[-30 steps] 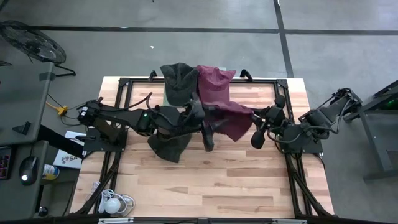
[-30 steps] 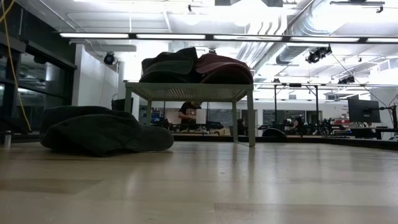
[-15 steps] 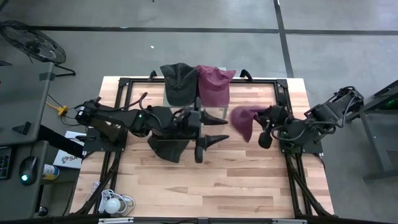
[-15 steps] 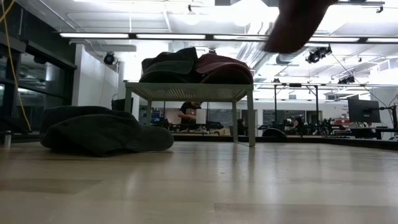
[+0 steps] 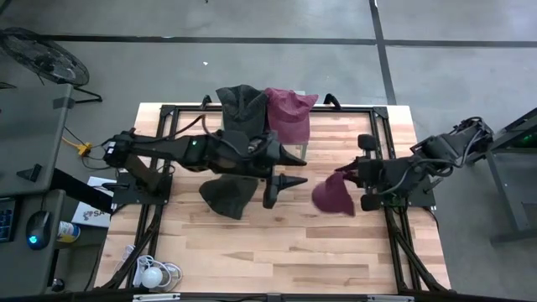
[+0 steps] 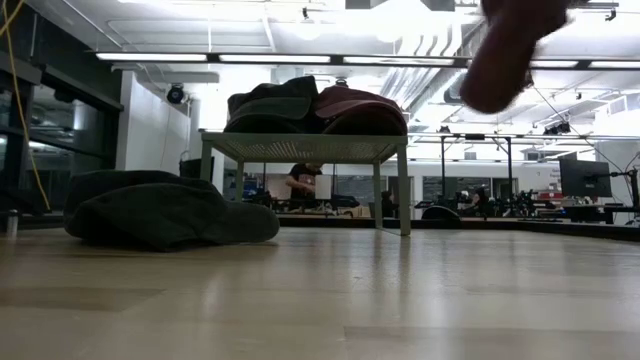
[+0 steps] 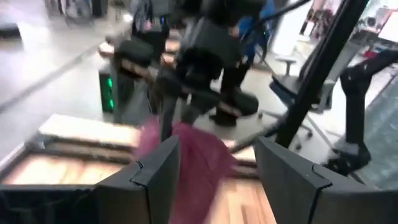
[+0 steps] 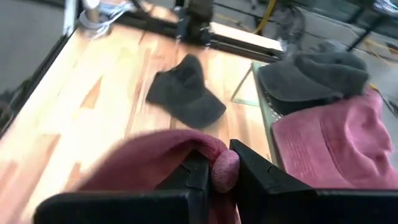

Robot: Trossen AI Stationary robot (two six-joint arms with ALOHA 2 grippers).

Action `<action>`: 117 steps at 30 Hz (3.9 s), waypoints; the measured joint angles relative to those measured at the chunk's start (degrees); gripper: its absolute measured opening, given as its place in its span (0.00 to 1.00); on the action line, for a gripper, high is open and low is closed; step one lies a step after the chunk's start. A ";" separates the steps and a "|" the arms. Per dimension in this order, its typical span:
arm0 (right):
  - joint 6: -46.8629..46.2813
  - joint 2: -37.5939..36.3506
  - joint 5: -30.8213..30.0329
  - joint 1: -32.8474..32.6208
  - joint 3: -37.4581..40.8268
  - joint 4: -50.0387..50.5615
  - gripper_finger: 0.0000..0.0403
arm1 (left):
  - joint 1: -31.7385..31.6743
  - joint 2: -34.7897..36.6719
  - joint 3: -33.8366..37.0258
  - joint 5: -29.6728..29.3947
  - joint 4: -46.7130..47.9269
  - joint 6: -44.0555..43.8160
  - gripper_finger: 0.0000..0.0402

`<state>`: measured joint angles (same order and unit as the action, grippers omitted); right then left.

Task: Pick & Place hat
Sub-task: Stack the red cap on the red caps on the shelf

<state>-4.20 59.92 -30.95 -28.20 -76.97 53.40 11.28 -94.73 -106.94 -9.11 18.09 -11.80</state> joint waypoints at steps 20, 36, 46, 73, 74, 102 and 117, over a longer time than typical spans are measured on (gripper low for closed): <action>19.62 -0.04 17.04 9.79 0.00 -4.43 0.09 | -5.02 -6.91 0.07 11.95 4.36 -3.66 0.51; 21.52 -0.02 22.00 10.04 0.00 -8.33 0.09 | -5.30 -9.41 0.07 5.96 0.50 -0.03 0.51; 25.75 0.02 22.53 10.04 0.00 -12.83 0.09 | -5.30 -11.70 0.05 10.79 -4.33 -0.28 0.69; 25.58 0.15 22.76 10.04 0.00 -12.48 0.09 | -4.89 -13.11 0.04 12.03 -7.18 -3.22 0.29; 25.45 0.15 22.76 10.04 0.00 -12.48 0.09 | -4.89 -13.10 0.04 12.05 -7.22 -3.02 0.23; -1.61 -0.74 14.80 10.15 0.02 -12.27 0.26 | -4.93 -12.95 -0.02 12.82 -5.39 -0.04 0.01; -9.49 -7.39 15.37 10.24 -0.09 -12.40 0.27 | -4.84 -13.19 0.13 11.34 -4.25 -0.38 0.01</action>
<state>-13.68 52.53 -15.58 -17.96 -77.06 41.01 6.44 -107.92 -106.80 2.23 13.85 -12.18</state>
